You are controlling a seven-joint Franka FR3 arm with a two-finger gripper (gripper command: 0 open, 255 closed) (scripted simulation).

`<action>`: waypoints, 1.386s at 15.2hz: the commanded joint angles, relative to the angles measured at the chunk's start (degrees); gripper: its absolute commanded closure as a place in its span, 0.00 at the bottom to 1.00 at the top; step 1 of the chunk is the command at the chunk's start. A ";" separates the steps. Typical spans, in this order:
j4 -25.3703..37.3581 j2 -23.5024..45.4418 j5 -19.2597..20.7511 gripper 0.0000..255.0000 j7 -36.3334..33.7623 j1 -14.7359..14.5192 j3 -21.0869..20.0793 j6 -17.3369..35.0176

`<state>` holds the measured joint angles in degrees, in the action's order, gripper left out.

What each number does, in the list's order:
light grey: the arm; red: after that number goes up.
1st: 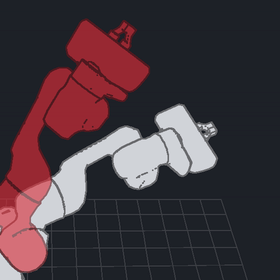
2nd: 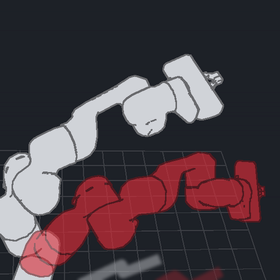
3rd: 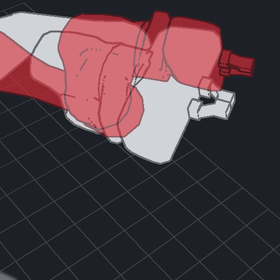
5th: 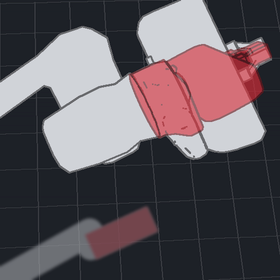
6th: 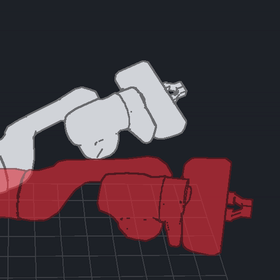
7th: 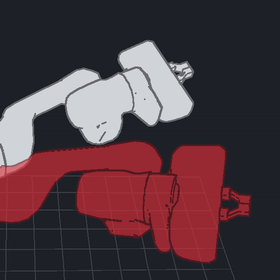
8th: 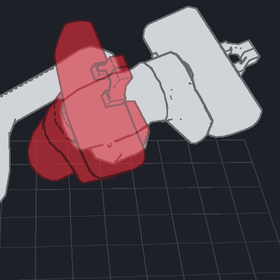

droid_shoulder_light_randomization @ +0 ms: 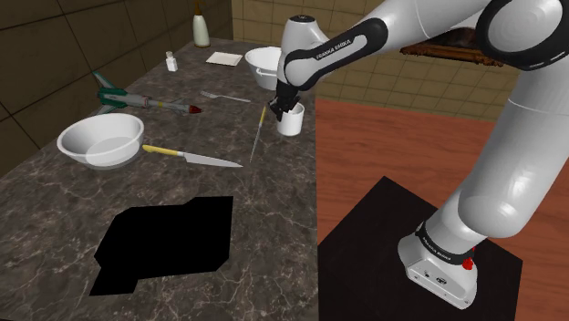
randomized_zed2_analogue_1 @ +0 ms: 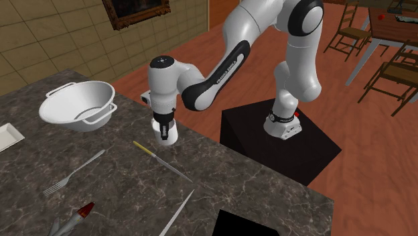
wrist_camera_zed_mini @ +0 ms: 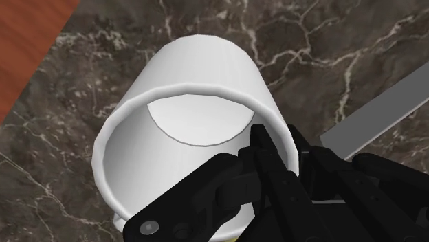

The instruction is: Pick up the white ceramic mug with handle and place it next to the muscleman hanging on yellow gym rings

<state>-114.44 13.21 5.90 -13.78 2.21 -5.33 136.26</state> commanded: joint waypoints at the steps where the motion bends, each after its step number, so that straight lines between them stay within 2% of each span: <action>1: 0.89 -0.56 -0.20 1.00 0.23 0.05 -0.05 -1.41; 21: 9.58 -6.04 -1.68 1.00 1.74 0.18 -0.38 -15.50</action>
<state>-105.96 7.20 4.28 -12.17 2.37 -5.71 121.87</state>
